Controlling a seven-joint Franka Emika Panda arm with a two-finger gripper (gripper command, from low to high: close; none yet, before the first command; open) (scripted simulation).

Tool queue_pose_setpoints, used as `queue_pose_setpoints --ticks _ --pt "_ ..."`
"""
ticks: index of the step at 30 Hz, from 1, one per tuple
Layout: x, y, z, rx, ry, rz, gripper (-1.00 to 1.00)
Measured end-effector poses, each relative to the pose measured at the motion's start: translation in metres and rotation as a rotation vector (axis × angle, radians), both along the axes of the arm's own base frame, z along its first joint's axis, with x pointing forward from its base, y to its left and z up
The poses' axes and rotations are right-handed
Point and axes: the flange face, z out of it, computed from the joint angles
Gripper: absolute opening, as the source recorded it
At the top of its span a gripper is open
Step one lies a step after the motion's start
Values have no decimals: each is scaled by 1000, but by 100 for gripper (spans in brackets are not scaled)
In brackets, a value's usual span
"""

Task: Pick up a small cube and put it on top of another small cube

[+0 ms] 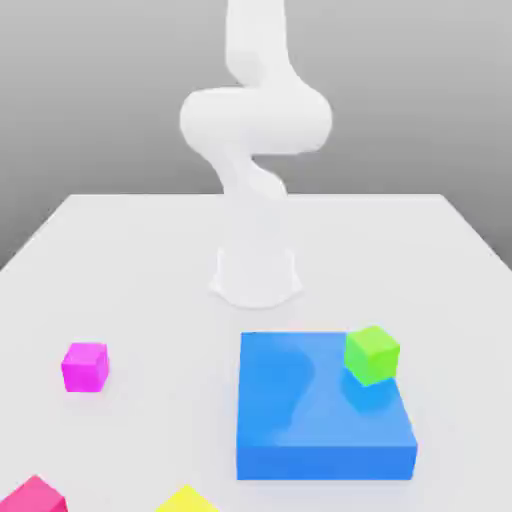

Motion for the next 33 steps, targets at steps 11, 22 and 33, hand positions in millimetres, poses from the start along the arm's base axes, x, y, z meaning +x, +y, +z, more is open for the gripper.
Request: queue_pose_setpoints --ticks 11,22,33 --pt "114 -75 -140 77 257 -169 0" --pt "160 -165 -318 154 504 -360 0" --pt "143 -228 -511 212 714 -514 0"
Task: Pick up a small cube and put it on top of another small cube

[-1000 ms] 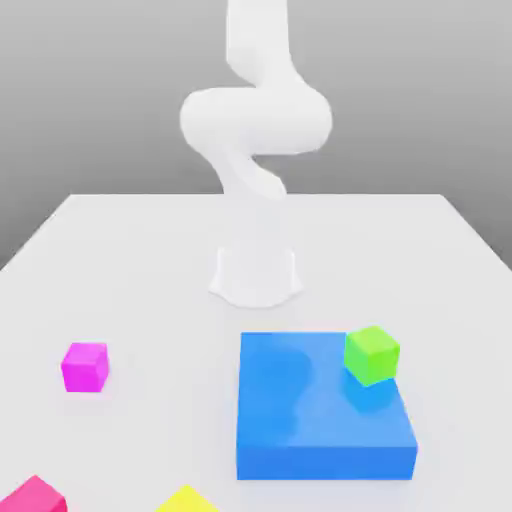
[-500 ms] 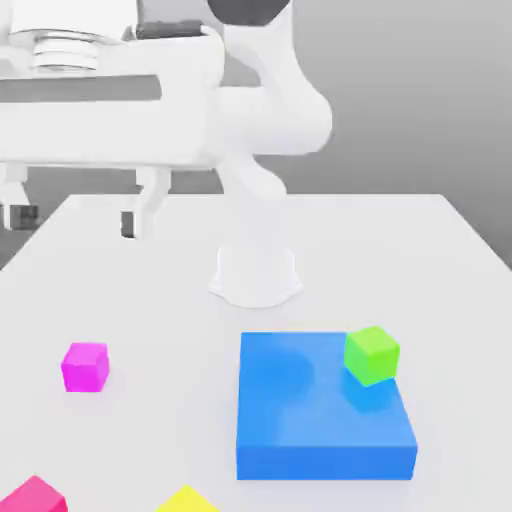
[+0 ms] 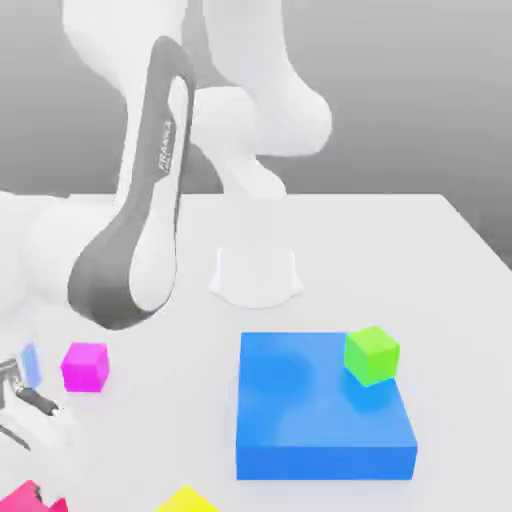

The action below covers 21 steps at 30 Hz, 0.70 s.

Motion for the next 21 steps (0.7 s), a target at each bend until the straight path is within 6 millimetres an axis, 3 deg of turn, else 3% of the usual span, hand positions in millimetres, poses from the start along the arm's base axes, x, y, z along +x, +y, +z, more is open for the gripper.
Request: queue_pose_setpoints --ticks 2,3,9,11,14,21 --pt "-1 -1 -32 1 3 -3 0" --pt "-2 -1 -40 2 4 -4 -100" --pt "-2 -1 -44 2 4 -4 -100" --pt "-1 -1 -27 2 4 -4 -100" --pt "-3 -2 14 0 5 1 -100" --pt "-93 -38 69 -90 46 193 -100"
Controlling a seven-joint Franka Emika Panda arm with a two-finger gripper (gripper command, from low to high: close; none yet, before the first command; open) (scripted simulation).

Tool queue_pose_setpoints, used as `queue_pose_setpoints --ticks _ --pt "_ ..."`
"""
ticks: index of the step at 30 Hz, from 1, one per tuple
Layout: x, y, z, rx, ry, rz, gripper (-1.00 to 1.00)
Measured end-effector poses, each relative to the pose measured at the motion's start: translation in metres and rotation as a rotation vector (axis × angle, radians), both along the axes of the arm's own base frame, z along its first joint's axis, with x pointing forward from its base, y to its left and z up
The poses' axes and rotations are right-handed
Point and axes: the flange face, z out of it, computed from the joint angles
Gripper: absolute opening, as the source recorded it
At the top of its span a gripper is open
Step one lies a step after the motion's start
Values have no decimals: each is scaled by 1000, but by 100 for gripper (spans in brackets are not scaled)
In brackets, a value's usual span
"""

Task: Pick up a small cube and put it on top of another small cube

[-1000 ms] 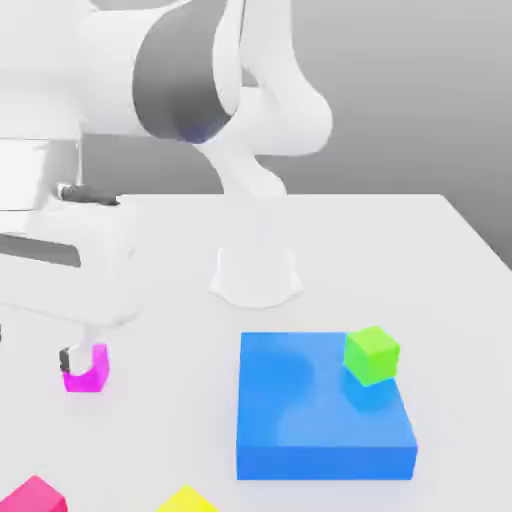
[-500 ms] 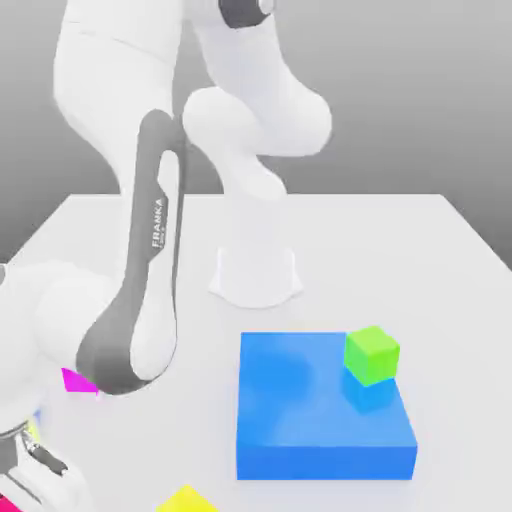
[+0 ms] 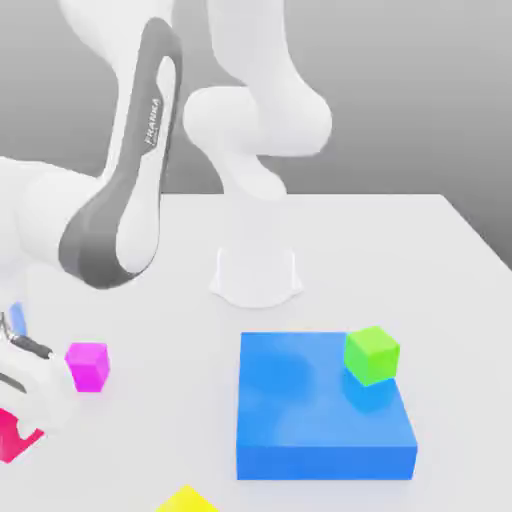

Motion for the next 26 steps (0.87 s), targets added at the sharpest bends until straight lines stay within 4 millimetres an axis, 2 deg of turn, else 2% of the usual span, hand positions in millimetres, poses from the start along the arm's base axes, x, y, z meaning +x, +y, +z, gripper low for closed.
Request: queue_pose_setpoints --ticks 4,6,11,13,22,23,26 --pt "-62 -12 15 -2 16 103 -100" --pt "-91 -12 18 12 18 159 -100" --pt "-150 13 11 81 -3 342 -100" --pt "-157 19 3 98 -14 377 -100" --pt "-158 21 -51 103 -17 391 -100" --pt "-160 21 -56 102 -15 389 100" --pt "-160 21 -56 102 -15 389 100"
